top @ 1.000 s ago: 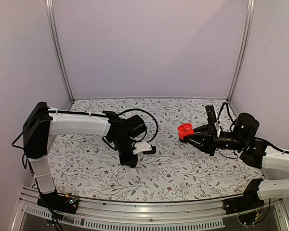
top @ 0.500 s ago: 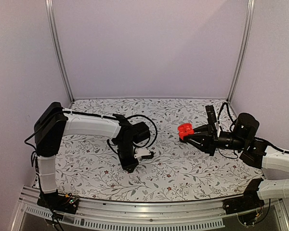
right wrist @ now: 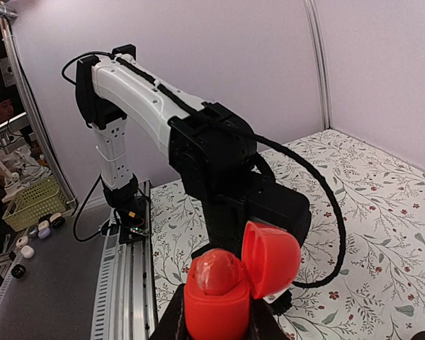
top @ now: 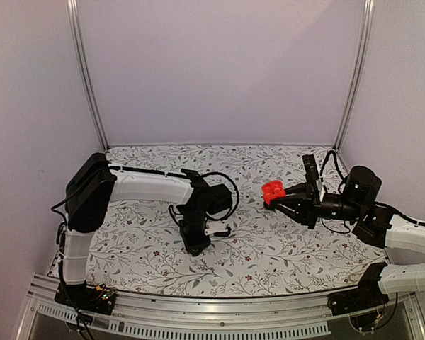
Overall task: Insert the wireless bluetooth earbuds into the charging case
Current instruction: Place the left earbud at the center of the board, then pick up the left earbud from the center of the board, then insert the left earbud into the left side groove of the charging case.
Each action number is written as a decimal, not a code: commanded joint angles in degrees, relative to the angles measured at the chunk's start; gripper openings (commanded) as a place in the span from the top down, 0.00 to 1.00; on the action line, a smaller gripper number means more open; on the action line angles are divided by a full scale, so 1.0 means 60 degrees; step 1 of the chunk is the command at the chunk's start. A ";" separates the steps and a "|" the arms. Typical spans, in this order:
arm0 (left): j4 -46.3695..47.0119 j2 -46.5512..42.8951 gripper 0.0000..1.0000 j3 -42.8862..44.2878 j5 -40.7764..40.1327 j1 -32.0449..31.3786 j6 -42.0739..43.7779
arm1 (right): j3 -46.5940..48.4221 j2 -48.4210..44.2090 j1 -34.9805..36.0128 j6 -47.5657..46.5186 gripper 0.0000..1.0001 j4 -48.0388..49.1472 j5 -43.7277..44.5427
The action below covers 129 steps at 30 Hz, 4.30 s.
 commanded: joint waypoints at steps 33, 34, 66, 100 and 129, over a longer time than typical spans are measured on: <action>0.3923 -0.3642 0.92 -0.0619 0.0297 0.0602 -0.0456 | 0.0289 -0.0258 -0.0101 -0.0039 1.00 0.0100 0.0545; 0.4356 -0.4054 0.92 -0.0812 0.0362 0.0638 -0.0443 | 0.0279 -0.0256 -0.0101 -0.0024 1.00 0.0167 0.0522; 1.2446 -0.7709 0.89 -0.3259 0.3406 -0.2232 0.2529 | 0.1077 -0.0087 0.0561 -0.3610 1.00 0.2150 -0.1922; 1.2612 -0.5679 0.96 -0.1591 -0.1861 -0.2637 -0.0731 | 0.0601 -0.0226 0.1700 -0.4891 1.00 0.2617 0.3870; 1.0973 -0.4588 0.94 -0.0281 -0.1871 -0.2632 -0.1383 | 0.0412 -0.0226 0.2097 -0.5240 1.00 0.3027 0.5207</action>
